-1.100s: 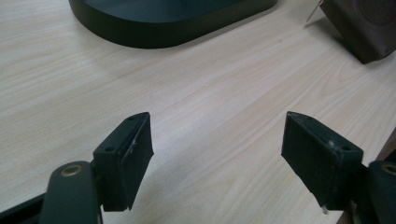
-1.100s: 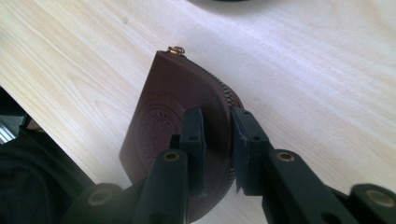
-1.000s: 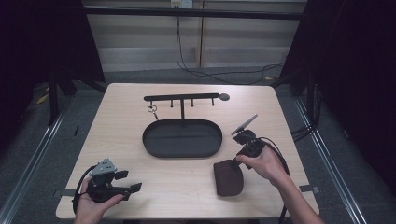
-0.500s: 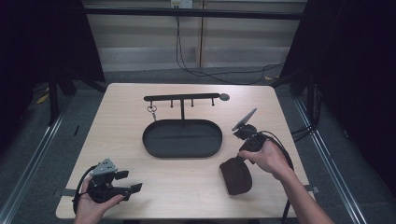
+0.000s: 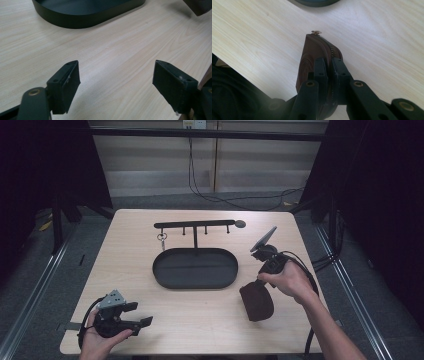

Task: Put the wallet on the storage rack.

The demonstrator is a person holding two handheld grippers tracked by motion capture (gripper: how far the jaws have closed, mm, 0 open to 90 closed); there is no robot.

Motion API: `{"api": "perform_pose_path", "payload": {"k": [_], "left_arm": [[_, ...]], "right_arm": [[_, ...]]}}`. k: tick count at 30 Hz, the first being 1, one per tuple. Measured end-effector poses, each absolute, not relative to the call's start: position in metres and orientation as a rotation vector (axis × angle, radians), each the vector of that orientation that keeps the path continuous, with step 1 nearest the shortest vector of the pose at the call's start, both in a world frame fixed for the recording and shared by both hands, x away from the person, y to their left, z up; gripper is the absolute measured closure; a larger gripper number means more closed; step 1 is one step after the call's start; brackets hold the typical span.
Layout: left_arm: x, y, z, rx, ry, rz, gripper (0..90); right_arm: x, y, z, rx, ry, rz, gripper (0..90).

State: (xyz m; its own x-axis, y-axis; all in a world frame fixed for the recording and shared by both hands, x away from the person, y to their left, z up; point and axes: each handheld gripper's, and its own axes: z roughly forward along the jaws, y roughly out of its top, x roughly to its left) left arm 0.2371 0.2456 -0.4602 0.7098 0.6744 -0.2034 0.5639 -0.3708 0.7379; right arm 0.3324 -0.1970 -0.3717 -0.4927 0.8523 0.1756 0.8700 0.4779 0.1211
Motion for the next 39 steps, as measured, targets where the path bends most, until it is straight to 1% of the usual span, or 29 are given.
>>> {"api": "perform_pose_path", "payload": {"k": [7, 12, 15, 19, 26, 39], "left_arm": [[0.236, 0.243, -0.46, 2.089, 0.886, 0.143, 16.1], [0.237, 0.243, -0.461, 2.094, 0.891, 0.139, 16.2], [0.236, 0.244, -0.46, 2.092, 0.847, 0.123, 16.1], [0.235, 0.244, -0.46, 2.093, 0.834, 0.119, 16.1], [0.235, 0.245, -0.461, 2.099, 0.846, 0.123, 16.1], [0.235, 0.245, -0.462, 2.102, 0.855, 0.13, 16.2]], "right_arm": [[0.333, -0.195, -0.364, -1.534, -2.655, -0.314, 83.3], [0.334, -0.197, -0.36, -1.54, -2.653, -0.304, 83.4], [0.336, -0.197, -0.356, -1.541, -2.644, -0.311, 83.4], [0.341, -0.198, -0.354, -1.542, -2.64, -0.299, 83.5], [0.352, -0.199, -0.349, -1.572, -2.621, -0.303, 83.6], [0.369, -0.189, -0.332, -1.588, -2.62, -0.37, 83.6]]}}
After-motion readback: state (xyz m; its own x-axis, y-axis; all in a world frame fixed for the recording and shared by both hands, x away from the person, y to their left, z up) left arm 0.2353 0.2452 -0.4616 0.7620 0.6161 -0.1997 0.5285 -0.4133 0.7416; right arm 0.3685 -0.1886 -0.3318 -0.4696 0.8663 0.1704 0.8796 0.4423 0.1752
